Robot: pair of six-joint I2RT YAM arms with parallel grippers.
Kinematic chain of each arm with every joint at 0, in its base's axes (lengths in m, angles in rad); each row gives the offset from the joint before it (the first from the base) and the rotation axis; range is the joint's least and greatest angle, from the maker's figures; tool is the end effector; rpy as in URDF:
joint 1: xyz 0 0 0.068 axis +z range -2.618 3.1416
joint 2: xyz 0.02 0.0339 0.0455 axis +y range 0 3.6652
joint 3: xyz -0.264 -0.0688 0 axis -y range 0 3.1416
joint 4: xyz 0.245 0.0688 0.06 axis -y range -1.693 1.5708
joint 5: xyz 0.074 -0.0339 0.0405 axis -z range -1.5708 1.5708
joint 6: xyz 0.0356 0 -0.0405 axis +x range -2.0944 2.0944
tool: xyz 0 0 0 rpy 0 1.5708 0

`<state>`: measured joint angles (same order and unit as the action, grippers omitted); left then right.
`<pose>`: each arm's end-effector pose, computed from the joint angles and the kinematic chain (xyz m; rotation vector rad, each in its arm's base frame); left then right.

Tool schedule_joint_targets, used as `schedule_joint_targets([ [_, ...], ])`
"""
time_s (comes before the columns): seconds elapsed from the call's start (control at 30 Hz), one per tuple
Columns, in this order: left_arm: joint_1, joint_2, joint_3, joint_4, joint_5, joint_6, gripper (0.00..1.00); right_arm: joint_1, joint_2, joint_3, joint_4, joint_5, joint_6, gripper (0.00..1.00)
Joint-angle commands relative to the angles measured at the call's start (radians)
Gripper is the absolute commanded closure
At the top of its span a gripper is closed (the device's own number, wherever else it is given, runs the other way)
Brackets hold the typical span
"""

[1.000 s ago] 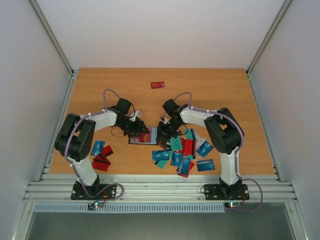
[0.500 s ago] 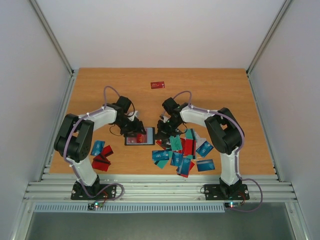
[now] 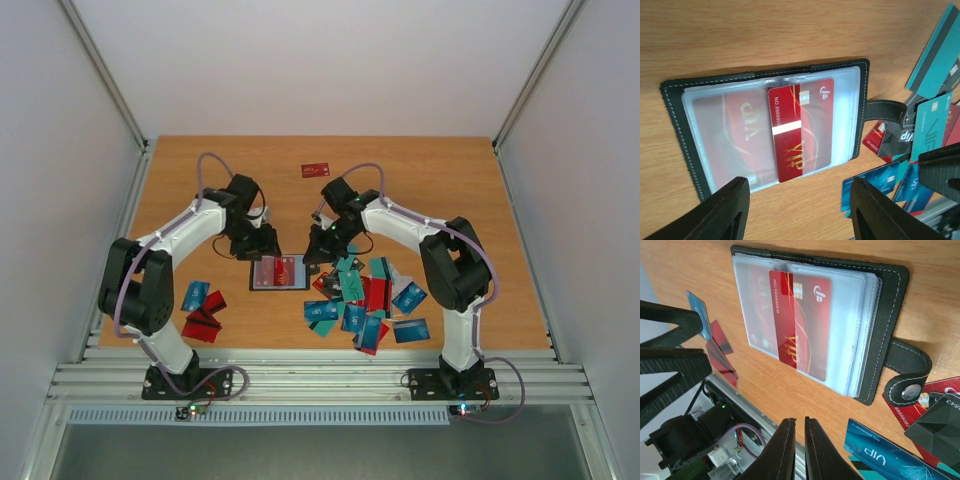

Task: Put the credit cards into the card holder

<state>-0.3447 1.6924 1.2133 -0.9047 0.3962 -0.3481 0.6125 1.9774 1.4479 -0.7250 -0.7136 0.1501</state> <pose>0.2937 -0.1200 0.2109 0.0519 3.0292 -0.6684 0.3119 0.2476 0.1881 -0.8298 2.7748 1.1719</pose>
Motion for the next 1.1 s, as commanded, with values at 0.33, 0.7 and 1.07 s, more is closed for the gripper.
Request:
schedule_joint_targets([
  [0.33, -0.003, 0.051, -0.024, 0.049, -0.016, 0.005, 0.67, 0.005, 0.074, 0.073, -0.086, 0.038, -0.048, 0.90],
  [0.7, -0.005, 0.099, -0.062, 0.041, -0.064, 0.024, 0.85, 0.012, 0.142, 0.116, -0.143, 0.084, -0.065, 0.90],
  [1.07, -0.031, 0.142, -0.070, 0.073, -0.134, 0.020, 0.87, 0.014, 0.185, 0.105, -0.148, 0.093, -0.110, 0.92],
])
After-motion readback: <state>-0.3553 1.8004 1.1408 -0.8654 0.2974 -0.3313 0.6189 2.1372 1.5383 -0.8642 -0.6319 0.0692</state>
